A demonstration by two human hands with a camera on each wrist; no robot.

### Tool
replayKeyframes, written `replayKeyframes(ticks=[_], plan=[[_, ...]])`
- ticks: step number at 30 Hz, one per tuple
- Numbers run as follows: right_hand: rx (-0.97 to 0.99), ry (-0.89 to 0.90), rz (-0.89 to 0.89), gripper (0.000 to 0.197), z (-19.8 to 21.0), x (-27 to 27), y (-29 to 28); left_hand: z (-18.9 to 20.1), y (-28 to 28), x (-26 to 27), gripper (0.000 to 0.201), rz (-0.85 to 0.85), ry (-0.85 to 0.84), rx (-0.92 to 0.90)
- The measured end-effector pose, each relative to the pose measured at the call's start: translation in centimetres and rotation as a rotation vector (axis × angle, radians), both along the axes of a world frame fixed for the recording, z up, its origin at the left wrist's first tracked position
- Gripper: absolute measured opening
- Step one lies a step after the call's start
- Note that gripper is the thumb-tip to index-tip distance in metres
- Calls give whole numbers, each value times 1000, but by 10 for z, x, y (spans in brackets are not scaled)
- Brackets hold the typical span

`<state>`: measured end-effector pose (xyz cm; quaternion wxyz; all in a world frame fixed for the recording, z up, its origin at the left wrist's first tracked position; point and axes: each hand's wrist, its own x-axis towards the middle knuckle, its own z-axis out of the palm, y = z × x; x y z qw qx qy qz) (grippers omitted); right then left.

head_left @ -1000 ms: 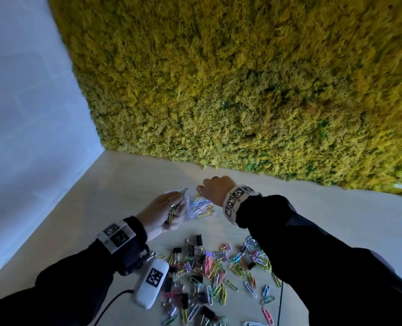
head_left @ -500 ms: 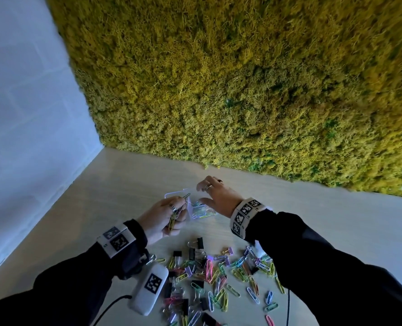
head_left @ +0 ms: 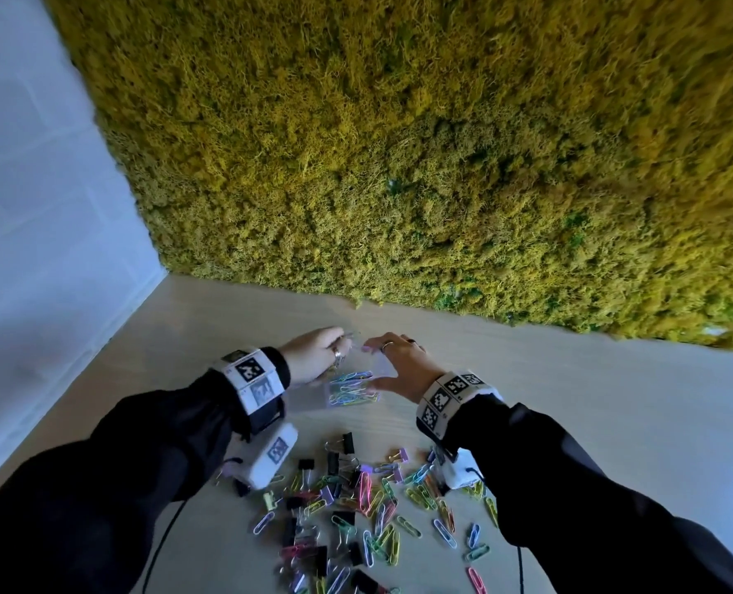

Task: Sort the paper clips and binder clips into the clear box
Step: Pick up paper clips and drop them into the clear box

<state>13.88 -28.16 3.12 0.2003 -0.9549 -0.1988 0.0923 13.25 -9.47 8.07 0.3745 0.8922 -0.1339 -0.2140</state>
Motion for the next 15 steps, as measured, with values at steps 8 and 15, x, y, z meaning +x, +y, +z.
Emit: replayKeyframes(ticks=[8,15], plan=[[-30,-17,1,66,-2,-1,-2,-8,-34,9,32,-481,-287,806],[46,-14,15,64,-2,0,-3,-2,-41,10,32,-560,-324,812]])
